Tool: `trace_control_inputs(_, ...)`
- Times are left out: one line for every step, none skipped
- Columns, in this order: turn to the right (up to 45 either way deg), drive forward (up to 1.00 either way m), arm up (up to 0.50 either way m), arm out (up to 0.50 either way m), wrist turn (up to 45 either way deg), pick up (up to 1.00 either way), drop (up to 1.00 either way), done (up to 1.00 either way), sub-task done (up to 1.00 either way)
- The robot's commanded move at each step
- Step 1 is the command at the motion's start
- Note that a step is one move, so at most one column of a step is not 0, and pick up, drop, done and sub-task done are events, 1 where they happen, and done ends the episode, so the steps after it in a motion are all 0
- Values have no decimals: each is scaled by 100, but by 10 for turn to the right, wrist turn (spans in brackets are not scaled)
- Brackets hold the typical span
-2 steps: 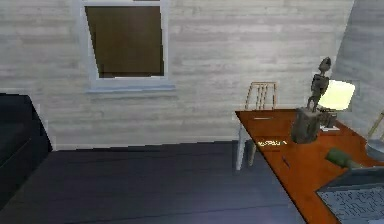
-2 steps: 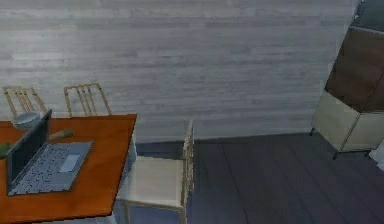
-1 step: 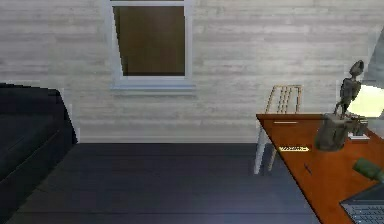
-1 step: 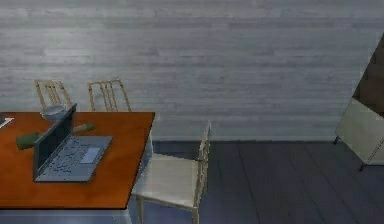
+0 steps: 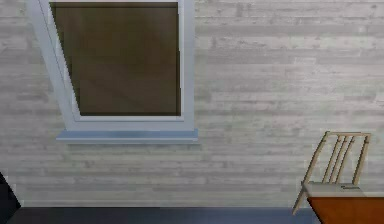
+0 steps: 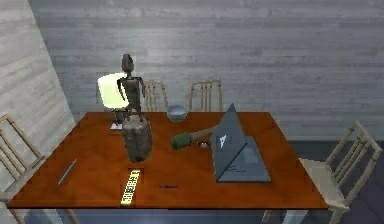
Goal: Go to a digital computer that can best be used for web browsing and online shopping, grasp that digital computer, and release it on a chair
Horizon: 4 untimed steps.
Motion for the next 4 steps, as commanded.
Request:
trace_control_inputs(150, 0, 0, 0, 0, 0, 0, 0, 0)
trace_control_inputs(0, 0, 50, 0, 0, 0, 0, 0, 0)
trace_control_inputs(0, 0, 24, 0, 0, 0, 0, 0, 0)
trace_control_inputs(0, 0, 0, 38, 0, 0, 0, 0, 0)
